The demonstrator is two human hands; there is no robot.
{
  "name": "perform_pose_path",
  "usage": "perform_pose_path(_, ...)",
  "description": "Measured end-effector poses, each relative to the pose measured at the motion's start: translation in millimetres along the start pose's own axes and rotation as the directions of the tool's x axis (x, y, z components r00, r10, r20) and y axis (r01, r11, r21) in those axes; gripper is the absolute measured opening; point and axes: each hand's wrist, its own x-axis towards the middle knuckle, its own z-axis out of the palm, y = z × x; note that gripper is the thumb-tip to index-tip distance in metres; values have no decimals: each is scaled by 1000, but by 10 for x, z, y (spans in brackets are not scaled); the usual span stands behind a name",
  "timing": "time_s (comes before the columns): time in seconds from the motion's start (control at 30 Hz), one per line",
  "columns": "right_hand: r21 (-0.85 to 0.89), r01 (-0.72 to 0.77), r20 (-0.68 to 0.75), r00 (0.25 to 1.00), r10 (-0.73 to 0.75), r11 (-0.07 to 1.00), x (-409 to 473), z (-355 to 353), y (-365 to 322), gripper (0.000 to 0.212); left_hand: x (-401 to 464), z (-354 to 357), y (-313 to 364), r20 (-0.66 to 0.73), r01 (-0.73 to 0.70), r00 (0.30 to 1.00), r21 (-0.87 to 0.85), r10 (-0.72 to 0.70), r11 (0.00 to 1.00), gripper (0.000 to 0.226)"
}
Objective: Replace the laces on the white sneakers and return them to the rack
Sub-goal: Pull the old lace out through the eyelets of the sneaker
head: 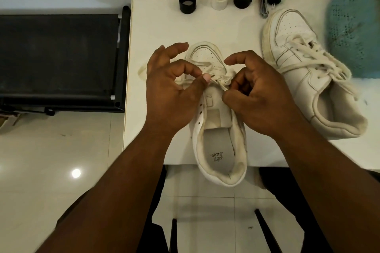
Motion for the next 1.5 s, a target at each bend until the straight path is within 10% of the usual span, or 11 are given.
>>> perform_pose_path(0.23, 6, 0, 18, 1000, 0, 1000, -3, 11, -3, 51, -62, 75, -22, -213, 41, 974, -189, -81, 981, 11)
perform_pose_path(0.57, 90, -81, 29, 996, 79, 993, 60, -10, 107, 12, -24, 118, -73, 12, -9, 1000, -172, 11, 985, 7)
perform_pose_path(0.9, -80, -95, -453, 890, 49, 992, 112, -113, 215, 22, -60, 139, -116, -72, -103, 992, 8, 103, 995, 11)
perform_pose_path(1.17, -71, 226, -97, 968, -232, 972, -39, -64, -18, 34, -48, 142, -30, -54, 12, 998, -302, -29, 953, 5)
perform_pose_path(1.37, -96, 117, -10, 993, -118, 989, -66, 38, -14, 39, 29, 16, 59, -101, 202, 931, -656, -350, 728, 5)
perform_pose_path(1.5, -53, 56, -62, 996, -59, 997, -53, 71, 18, 23, 70, -47, -57, -256, 349, 851, -375, -458, 859, 29)
